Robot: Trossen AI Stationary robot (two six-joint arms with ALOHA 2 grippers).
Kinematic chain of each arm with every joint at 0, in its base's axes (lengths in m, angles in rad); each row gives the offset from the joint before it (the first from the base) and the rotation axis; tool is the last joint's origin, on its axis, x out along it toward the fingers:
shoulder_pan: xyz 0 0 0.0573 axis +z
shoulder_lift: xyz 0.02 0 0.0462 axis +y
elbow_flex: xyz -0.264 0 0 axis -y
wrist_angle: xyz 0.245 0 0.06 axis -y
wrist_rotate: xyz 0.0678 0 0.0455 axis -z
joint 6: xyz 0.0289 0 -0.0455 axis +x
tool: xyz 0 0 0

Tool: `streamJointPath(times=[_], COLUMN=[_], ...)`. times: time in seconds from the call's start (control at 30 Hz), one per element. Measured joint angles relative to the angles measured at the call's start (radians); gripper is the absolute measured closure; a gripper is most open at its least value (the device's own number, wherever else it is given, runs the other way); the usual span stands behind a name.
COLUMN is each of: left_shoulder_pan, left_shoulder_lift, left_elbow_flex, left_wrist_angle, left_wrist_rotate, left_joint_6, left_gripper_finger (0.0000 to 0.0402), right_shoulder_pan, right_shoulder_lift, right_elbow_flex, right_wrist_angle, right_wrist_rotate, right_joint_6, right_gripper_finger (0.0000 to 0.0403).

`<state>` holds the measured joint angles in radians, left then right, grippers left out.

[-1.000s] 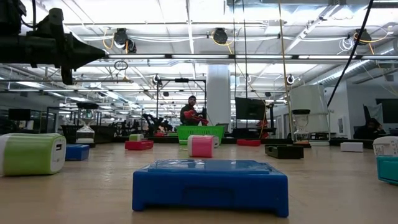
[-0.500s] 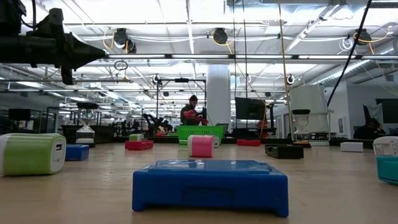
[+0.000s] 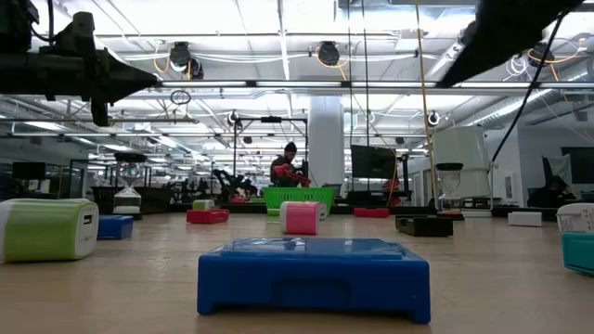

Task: Pick & Place Office items
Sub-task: Put the top dark blue digital clock into the black basket

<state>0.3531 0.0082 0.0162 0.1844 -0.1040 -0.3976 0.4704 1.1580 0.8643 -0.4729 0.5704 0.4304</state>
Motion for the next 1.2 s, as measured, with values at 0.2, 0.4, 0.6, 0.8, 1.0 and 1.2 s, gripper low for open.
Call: streamJointPath(times=[0.2,0.4,0.6,0.8,1.0,1.2], left_shoulder_pan=[0.000,0.000,0.000,0.000,0.000,0.000], left_shoulder_lift=[0.000,0.000,0.000,0.000,0.000,0.000], left_elbow_flex=[0.000,0.000,0.000,0.000,0.000,0.000], left_wrist_angle=[0.000,0.000,0.000,0.000,0.035,0.071], left_wrist_rotate=[0.000,0.000,0.000,0.000,0.000,0.003], left_joint_6=[0.000,0.000,0.000,0.000,-0.005,-0.129], left_gripper_finger=[0.0385,0.0385,0.0385,0.0385,0.0385,0.0385], right_shoulder_pan=[-0.185,-0.261,-0.317,-0.350,-0.360,-0.360], right_shoulder_lift=[-0.014,-0.015,-0.015,-0.014,-0.014,-0.014], right_elbow_flex=[-0.213,-0.358,-0.378,-0.378,-0.378,-0.378], right_wrist_angle=[0.702,1.082,1.153,1.149,1.150,1.150], right_wrist_rotate=[-0.211,-0.286,-0.285,-0.285,-0.285,-0.285], right_joint_6=[-0.437,-0.600,-0.628,-0.606,-0.630,-0.637], right_gripper_finger=[0.0399,0.0399,0.0399,0.0399,0.0399,0.0399])
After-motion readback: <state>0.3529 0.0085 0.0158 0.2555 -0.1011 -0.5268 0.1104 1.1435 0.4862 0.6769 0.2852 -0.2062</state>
